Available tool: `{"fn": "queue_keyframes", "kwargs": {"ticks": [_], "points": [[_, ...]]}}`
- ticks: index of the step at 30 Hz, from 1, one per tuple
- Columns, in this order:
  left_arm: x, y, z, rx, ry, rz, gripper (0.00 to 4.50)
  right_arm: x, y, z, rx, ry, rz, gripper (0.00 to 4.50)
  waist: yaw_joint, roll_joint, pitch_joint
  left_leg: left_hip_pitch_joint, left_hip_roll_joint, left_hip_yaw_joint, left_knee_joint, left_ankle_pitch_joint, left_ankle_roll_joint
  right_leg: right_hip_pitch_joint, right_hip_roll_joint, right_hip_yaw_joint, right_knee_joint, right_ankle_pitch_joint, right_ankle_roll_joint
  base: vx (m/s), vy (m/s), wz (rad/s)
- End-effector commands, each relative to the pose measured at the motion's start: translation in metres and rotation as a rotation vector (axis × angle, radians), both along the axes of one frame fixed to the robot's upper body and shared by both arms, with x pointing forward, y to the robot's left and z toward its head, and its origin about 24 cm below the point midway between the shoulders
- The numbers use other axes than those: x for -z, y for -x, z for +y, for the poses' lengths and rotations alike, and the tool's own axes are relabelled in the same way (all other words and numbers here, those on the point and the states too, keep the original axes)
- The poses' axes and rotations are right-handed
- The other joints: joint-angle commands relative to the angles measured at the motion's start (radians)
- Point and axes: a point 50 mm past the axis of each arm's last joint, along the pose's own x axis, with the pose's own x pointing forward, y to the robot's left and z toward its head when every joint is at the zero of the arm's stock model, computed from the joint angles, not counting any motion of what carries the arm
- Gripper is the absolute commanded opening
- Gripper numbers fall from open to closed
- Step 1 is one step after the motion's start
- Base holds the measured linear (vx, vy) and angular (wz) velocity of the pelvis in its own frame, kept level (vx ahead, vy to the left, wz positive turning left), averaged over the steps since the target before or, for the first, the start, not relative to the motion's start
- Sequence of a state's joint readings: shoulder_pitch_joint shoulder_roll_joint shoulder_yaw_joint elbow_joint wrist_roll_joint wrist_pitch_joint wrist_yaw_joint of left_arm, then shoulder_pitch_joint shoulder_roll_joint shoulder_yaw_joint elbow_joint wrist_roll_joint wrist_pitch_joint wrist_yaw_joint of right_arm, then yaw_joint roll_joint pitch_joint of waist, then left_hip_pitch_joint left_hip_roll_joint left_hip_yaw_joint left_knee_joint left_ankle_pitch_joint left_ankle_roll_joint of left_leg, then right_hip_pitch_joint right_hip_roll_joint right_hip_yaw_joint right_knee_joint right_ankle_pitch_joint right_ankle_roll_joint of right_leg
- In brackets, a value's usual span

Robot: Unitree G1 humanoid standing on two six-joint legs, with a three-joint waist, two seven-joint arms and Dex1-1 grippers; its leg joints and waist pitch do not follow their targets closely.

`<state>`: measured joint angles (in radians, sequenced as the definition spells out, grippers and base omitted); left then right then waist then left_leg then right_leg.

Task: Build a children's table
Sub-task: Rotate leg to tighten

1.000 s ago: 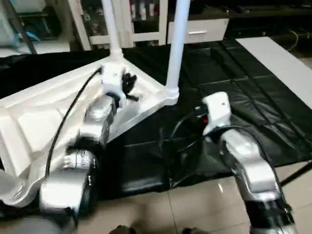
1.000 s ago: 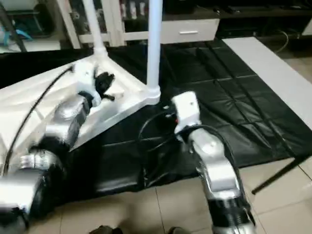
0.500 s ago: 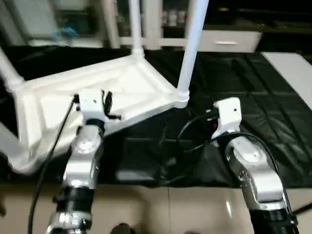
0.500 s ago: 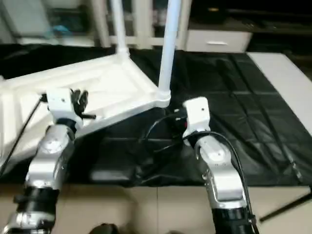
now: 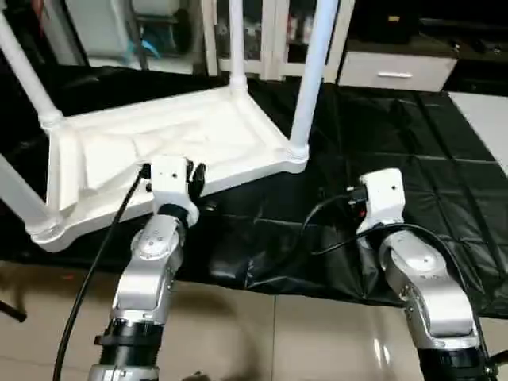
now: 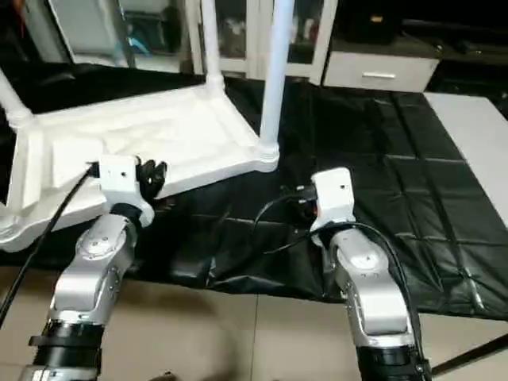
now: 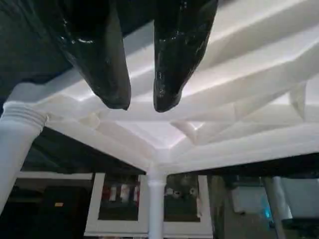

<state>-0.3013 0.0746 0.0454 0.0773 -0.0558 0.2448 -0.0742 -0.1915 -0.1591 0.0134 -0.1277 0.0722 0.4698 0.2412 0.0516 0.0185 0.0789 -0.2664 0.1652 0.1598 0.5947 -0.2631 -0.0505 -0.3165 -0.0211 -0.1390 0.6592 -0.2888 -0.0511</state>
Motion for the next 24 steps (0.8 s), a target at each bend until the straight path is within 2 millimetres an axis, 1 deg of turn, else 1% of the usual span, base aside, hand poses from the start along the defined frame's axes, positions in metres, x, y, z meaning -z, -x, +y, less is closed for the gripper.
{"fn": "queue_keyframes", "kwargs": {"ticks": [1,2,3,4,5,6,7,8,9,10,11,12,13,14,15,16,17,18,19,20,21,22,23,24], "points": [[0.0,0.001,-0.005,0.026,0.011,0.013,0.99,-0.003,0.001,-0.001,-0.007,0.001,-0.008,3.86,-0.024,0.006,-0.037,0.059,0.172,-0.08,-0.197,-0.837,0.071,-0.035,-0.09,0.067,0.031,-0.086,-0.002,0.095,-0.046,0.07],[0.0,0.002,-0.005,0.03,0.008,0.014,0.99,-0.002,0.0,0.0,-0.012,0.002,-0.005,3.86,-0.034,-0.028,-0.047,0.053,0.066,-0.034,-0.122,-0.714,0.072,-0.014,-0.117,0.12,-0.084,-0.27,-0.006,0.095,-0.046,0.07],[-0.001,0.002,-0.005,0.031,0.006,0.014,0.99,-0.001,0.0,0.001,-0.014,0.001,-0.003,3.86,-0.019,-0.029,-0.045,-0.011,0.008,0.002,-0.048,-0.539,0.071,0.037,-0.168,0.166,-0.155,-0.443,-0.051,0.119,-0.069,-0.08],[-0.001,0.002,-0.005,0.031,0.005,0.014,0.99,0.0,-0.001,0.002,-0.012,0.003,0.001,3.86,0.031,-0.044,-0.069,-0.104,-0.013,-0.025,0.1,-0.164,0.131,0.134,-0.258,0.256,-0.209,-0.669,-0.06,0.121,-0.043,-0.03],[-0.001,0.002,-0.005,0.031,0.005,0.014,0.99,0.0,-0.001,0.002,-0.012,0.003,0.001,3.86,0.036,-0.057,-0.084,-0.137,-0.016,-0.039,0.131,-0.095,0.147,0.151,-0.25,0.276,-0.195,-0.602,-0.084,0.121,-0.043,-0.03],[-0.001,0.002,-0.004,0.027,0.003,0.014,0.99,0.0,-0.002,0.002,-0.01,0.001,0.003,3.86,0.037,-0.064,-0.09,-0.191,-0.03,-0.054,0.143,0.008,0.153,0.178,-0.202,0.25,-0.17,-0.392,-0.129,0.154,-0.016,0.14],[-0.001,0.002,-0.004,0.026,0.003,0.014,0.99,0.0,-0.002,0.002,-0.01,0.0,0.003,3.86,0.03,-0.052,-0.083,-0.2,-0.031,-0.055,0.119,0.095,0.159,0.164,-0.16,0.207,-0.166,-0.216,-0.171,0.17,-0.001,0.14],[-0.001,0.003,-0.004,0.024,0.002,0.014,0.99,0.0,-0.002,0.002,-0.011,-0.001,0.003,3.86,0.03,-0.035,-0.085,-0.193,-0.026,-0.054,0.087,0.14,0.163,0.162,-0.14,0.184,-0.166,-0.173,-0.184,0.17,-0.001,0.14],[-0.001,0.003,-0.003,0.02,0.003,0.015,0.99,0.0,-0.003,0.003,-0.017,0.002,0.003,3.86,0.017,-0.002,-0.093,-0.171,-0.012,-0.047,0.005,0.243,0.187,0.155,-0.072,0.117,-0.156,-0.104,-0.141,0.199,0.033,0.11],[-0.001,0.003,-0.003,0.02,0.003,0.017,0.99,0.0,-0.003,0.004,-0.021,0.004,0.002,3.86,-0.015,0.064,-0.112,-0.009,0.065,-0.128,-0.049,0.224,0.239,0.049,-0.009,0.044,-0.064,-0.074,-0.022,0.246,0.057,-0.13],[-0.001,0.004,-0.003,0.02,0.005,0.018,0.99,0.0,-0.003,0.004,-0.023,0.008,0.001,3.86,-0.073,0.059,-0.104,0.037,0.135,-0.219,-0.074,0.23,0.426,-0.035,-0.001,0.038,0.038,-0.139,0.041,0.246,0.057,-0.13],[-0.001,0.003,-0.003,0.023,0.006,0.019,0.99,-0.002,-0.005,0.003,-0.017,0.01,-0.004,3.86,-0.059,0.041,-0.117,0.068,0.165,-0.245,-0.054,0.185,0.543,-0.085,-0.035,0.068,0.09,-0.168,0.071,0.238,0.027,-0.19],[-0.001,0.003,-0.003,0.024,0.006,0.019,0.99,-0.002,-0.005,0.002,-0.017,0.01,-0.004,3.86,-0.065,0.027,-0.124,0.073,0.154,-0.23,-0.036,0.24,0.567,-0.127,-0.052,0.083,0.115,-0.107,0.133,0.183,0.014,-0.1],[-0.001,0.003,-0.004,0.025,0.006,0.019,0.99,-0.003,-0.006,0.002,-0.015,0.01,-0.006,3.86,-0.068,0.02,-0.122,0.067,0.145,-0.221,-0.039,0.271,0.568,-0.14,-0.056,0.091,0.121,-0.071,0.162,0.183,0.014,-0.1],[-0.002,0.002,-0.005,0.034,0.004,0.021,0.99,-0.004,-0.007,-0.001,0.003,0.016,-0.011,3.86,-0.069,0.012,-0.11,0.038,0.118,-0.181,-0.059,0.274,0.559,-0.147,-0.057,0.101,0.118,0.004,0.177,0.14,0.007,-0.1],[-0.002,0.001,-0.006,0.038,0.003,0.021,0.99,-0.004,-0.008,-0.002,0.011,0.017,-0.013,3.86,-0.068,-0.016,-0.095,0.005,0.081,-0.126,-0.072,0.155,0.507,-0.134,-0.067,0.12,0.055,0.116,0.115,0.126,-0.044,-0.04],[-0.002,0.001,-0.006,0.042,0.002,0.021,0.99,-0.004,-0.008,-0.003,0.018,0.018,-0.015,3.86,-0.063,-0.036,-0.085,-0.024,0.035,-0.086,-0.071,0.039,0.447,-0.098,-0.073,0.132,-0.013,0.172,0.073,0.126,-0.044,-0.04],[-0.002,0.0,-0.007,0.049,0.004,0.021,0.99,-0.005,-0.009,-0.004,0.027,0.024,-0.019,3.86,-0.034,-0.089,-0.076,-0.093,-0.078,-0.024,0.019,-0.184,0.31,-0.008,-0.125,0.222,-0.14,-0.143,0.083,0.115,-0.098,0.04],[-0.002,-0.001,-0.009,0.064,0.021,0.018,0.99,-0.006,-0.009,-0.005,0.033,0.023,-0.022,3.86,-0.02,-0.077,-0.099,-0.136,-0.076,-0.06,0.14,-0.112,0.213,0.082,-0.222,0.289,-0.158,-0.407,-0.037,0.128,-0.085,0.0],[-0.002,-0.001,-0.009,0.067,0.024,0.017,0.99,-0.006,-0.009,-0.005,0.035,0.023,-0.023,3.86,-0.014,-0.073,-0.089,-0.156,-0.069,-0.072,0.154,-0.059,0.171,0.088,-0.219,0.282,-0.157,-0.429,-0.064,0.128,-0.085,0.0],[0.0,-0.002,-0.011,0.09,0.031,0.032,0.99,-0.006,-0.009,-0.006,0.041,0.021,-0.026,3.86,-0.02,-0.064,-0.085,-0.18,-0.058,-0.086,0.149,0.038,0.112,0.091,-0.207,0.258,-0.134,-0.253,-0.117,0.138,-0.043,-0.09],[0.005,0.0,-0.019,0.201,0.026,0.064,0.99,-0.008,-0.009,-0.008,0.044,0.018,-0.032,3.86,-0.023,-0.045,-0.086,-0.175,-0.036,-0.091,0.104,0.158,0.073,0.072,-0.192,0.222,-0.123,0.007,-0.195,0.116,-0.015,-0.08],[0.005,0.0,-0.02,0.208,0.026,0.065,0.99,-0.008,-0.009,-0.008,0.044,0.017,-0.032,3.86,-0.024,-0.04,-0.088,-0.174,-0.028,-0.091,0.054,0.254,0.069,0.056,-0.158,0.191,-0.097,0.17,-0.197,0.116,-0.015,-0.08],[0.008,0.003,-0.026,0.303,0.032,0.075,1.17,-0.01,-0.009,-0.01,0.042,0.012,-0.035,3.86,-0.029,-0.006,-0.096,-0.139,0.001,-0.083,-0.019,0.388,0.072,0.028,-0.095,0.136,-0.064,0.34,-0.164,0.123,0.043,-0.07]]}}
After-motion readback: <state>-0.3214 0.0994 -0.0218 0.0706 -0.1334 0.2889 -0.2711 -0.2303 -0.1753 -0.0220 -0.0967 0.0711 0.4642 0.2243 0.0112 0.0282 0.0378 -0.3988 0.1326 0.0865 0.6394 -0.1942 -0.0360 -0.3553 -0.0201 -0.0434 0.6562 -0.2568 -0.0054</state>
